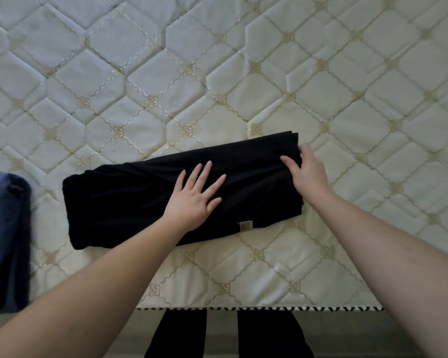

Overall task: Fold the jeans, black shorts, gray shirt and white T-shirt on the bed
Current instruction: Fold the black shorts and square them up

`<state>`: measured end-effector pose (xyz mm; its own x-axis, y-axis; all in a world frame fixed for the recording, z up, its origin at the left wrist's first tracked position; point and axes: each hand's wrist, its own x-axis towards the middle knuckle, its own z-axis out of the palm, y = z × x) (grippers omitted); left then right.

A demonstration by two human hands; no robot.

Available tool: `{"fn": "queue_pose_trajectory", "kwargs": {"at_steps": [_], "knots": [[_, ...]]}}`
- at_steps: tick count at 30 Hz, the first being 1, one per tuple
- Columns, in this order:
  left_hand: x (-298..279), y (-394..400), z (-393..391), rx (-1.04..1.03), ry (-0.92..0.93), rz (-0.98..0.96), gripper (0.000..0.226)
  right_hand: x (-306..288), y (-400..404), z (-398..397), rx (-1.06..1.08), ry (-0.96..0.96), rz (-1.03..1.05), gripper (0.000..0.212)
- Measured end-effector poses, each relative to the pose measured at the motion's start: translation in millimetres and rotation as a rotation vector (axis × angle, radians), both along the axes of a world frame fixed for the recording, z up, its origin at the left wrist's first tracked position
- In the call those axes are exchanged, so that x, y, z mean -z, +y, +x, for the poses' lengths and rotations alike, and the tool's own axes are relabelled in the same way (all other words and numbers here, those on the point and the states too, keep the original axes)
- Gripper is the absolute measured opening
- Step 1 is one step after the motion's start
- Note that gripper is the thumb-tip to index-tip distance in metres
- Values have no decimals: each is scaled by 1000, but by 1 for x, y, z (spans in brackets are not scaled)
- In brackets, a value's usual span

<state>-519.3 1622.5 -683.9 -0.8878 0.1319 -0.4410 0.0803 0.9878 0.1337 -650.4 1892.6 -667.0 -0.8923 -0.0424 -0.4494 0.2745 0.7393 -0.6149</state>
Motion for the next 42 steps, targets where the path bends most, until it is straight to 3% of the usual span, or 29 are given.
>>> {"fn": "queue_pose_trajectory", "kwargs": {"at_steps": [4, 7, 11, 21, 24, 27, 30, 33, 35, 38, 42], "knots": [[-2, 43, -20, 94, 71, 24, 57, -4, 56, -15, 164, -35, 26, 33], [0, 60, -19, 122, 98, 19, 58, -4, 79, -18, 196, -132, -8, 29], [3, 58, -8, 137, 64, 3, 59, -3, 81, -14, 51, -187, -1, 39], [0, 46, -20, 208, -123, -28, 61, -55, 51, -7, -124, 9, -49, 34], [-13, 42, -30, 189, -95, 34, 57, -82, 24, 6, -165, -19, -126, 34], [-33, 25, -44, 141, 5, 218, 48, -101, -12, 20, -218, -29, -184, 37], [-53, 3, -44, -124, -28, 529, 37, -112, -55, 34, -291, 39, -189, 40], [-73, -12, -36, -787, -189, 1065, 37, -117, -97, 49, -388, 22, -160, 41], [-85, -21, -29, -1080, -271, 1293, 46, -115, -123, 59, -453, -6, -112, 41], [-98, -36, -16, -1293, -364, 1443, 56, -113, -157, 71, -503, -1, -69, 41], [-99, -61, 4, -1406, -410, 1524, 69, -107, -192, 88, -536, -7, -101, 41]]}}
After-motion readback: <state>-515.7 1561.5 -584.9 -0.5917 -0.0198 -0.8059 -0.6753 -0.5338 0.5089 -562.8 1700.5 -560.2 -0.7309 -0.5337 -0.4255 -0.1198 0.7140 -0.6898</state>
